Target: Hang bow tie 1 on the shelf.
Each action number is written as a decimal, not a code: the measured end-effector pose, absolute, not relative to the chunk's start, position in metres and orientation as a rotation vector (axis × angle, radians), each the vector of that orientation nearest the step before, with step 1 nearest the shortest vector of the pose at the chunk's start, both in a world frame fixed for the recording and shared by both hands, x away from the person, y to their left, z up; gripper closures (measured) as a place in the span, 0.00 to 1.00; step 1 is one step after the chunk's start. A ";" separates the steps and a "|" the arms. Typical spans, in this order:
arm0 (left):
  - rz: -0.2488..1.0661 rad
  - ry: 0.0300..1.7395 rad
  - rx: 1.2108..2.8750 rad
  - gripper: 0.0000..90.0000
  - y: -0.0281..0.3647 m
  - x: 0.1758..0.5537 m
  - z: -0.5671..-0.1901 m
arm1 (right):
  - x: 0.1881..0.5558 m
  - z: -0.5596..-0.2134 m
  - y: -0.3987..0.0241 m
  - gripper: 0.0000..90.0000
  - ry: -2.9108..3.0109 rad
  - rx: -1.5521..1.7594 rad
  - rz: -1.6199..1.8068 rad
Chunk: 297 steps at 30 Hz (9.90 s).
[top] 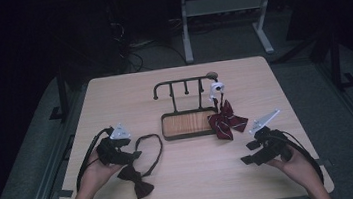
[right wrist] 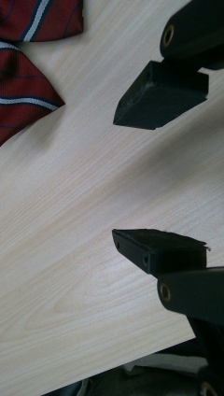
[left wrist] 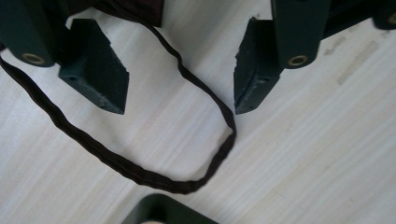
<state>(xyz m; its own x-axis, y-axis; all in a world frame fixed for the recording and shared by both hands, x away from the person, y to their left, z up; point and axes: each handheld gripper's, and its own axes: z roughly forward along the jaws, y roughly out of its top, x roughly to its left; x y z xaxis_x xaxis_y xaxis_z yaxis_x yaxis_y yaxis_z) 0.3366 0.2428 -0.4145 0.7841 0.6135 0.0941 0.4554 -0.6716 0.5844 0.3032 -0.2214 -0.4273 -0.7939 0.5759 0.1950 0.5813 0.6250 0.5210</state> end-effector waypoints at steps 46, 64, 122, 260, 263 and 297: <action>0.225 0.879 2.622 0.88 0.218 0.406 -0.436 | 0.298 -0.421 -0.219 0.41 -2.869 -0.957 -0.955; 0.215 0.852 2.652 1.00 0.218 0.402 -0.434 | 0.296 -0.420 -0.217 0.41 -2.876 -0.950 -0.964; 0.097 0.624 2.611 1.00 0.223 0.371 -0.344 | 0.298 -0.423 -0.221 0.39 -2.859 -0.993 -0.968; 0.229 0.701 2.676 0.90 0.193 0.437 -0.265 | 0.301 -0.423 -0.233 0.39 -2.840 -0.994 -0.999; 0.233 0.712 2.684 0.87 0.195 0.435 -0.267 | 0.302 -0.425 -0.234 0.39 -2.831 -0.998 -0.999; 0.182 0.687 2.637 0.70 0.221 0.405 -0.294 | 0.307 -0.424 -0.246 0.35 -2.809 -1.121 -1.013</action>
